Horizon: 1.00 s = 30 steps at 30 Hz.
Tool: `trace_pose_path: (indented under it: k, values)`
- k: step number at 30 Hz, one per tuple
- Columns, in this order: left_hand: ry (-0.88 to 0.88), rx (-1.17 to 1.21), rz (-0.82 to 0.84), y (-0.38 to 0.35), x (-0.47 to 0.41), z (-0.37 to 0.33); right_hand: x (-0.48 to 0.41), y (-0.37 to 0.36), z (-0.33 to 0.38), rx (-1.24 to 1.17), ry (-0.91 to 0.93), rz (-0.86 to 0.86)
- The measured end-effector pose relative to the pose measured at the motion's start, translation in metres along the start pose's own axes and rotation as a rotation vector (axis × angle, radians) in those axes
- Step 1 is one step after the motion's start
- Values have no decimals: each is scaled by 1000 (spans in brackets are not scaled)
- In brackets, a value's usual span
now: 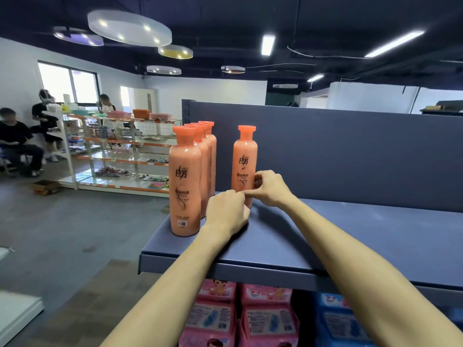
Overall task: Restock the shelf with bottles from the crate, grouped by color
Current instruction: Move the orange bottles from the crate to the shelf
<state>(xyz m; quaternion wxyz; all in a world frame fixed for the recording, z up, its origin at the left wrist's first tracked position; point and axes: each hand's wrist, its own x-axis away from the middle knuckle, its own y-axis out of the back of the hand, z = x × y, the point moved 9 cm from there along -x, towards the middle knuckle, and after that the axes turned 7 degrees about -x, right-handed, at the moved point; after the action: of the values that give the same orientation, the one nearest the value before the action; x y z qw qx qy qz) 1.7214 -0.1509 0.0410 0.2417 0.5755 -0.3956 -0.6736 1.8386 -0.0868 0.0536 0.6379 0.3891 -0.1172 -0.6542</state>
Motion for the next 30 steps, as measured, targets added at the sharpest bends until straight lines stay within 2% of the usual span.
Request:
trace_pose_path:
  k: [5,12,30]
  values:
    - [33,9,-53,-7,-15,7,-21,-10,-5,-36,16,2]
    - [87,41,-10,-24,-27,20,-51,-25,-16,-102,46,-4]
    - [106,68,3,-23,-25,19,-67,-33,-7,-32,62,20]
